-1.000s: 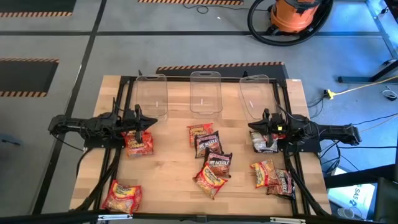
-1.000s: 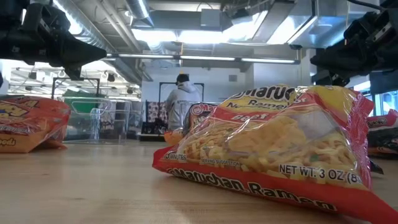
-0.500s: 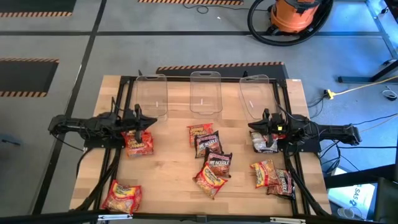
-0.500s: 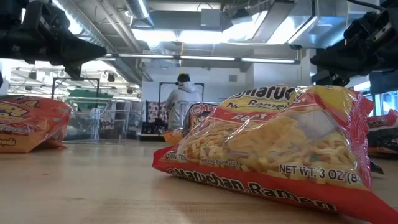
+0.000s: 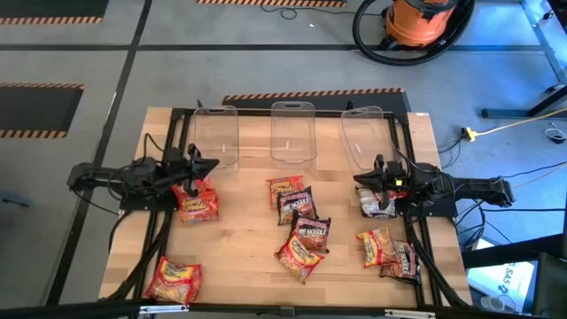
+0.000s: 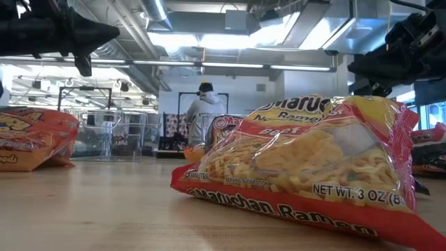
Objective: Sort Maruchan noodles
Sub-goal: Put the black noodle pack into the middle transparent bin
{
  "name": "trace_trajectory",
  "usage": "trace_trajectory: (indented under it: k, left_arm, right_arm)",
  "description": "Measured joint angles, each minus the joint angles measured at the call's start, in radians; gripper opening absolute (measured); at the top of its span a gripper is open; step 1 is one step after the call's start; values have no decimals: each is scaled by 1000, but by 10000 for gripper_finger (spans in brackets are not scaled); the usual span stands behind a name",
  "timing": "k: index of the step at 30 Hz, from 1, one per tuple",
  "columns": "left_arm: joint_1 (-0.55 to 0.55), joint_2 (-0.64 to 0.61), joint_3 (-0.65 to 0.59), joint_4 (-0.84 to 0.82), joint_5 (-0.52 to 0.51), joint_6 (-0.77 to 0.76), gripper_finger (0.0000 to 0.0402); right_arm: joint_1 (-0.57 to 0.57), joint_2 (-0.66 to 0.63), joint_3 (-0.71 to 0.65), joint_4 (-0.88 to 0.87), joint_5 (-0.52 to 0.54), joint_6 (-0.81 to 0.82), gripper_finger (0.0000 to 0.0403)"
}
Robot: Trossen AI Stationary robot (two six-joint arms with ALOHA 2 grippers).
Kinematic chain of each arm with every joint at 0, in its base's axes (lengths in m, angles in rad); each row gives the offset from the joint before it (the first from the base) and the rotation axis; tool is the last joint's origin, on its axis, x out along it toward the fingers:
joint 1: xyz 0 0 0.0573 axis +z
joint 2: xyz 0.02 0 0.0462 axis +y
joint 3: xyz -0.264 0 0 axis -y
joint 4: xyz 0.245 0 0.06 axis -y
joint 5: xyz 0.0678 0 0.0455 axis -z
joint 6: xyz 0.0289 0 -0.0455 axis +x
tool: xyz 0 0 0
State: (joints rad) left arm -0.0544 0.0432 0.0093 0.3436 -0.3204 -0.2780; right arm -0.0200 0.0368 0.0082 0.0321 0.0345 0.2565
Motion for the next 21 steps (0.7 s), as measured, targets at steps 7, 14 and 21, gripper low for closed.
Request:
trace_trajectory:
  k: [7,14,21]
  left_arm:
    - [0,171,0,257,52,25,2]
    - [0,436,69,402,96,56,2]
    - [0,716,218,402,100,120,2]
  right_arm:
    - [0,4,-1,105,34,-28,1]
    - [0,44,-1,280,192,-21,1]
    - [0,192,-1,347,268,-20,1]
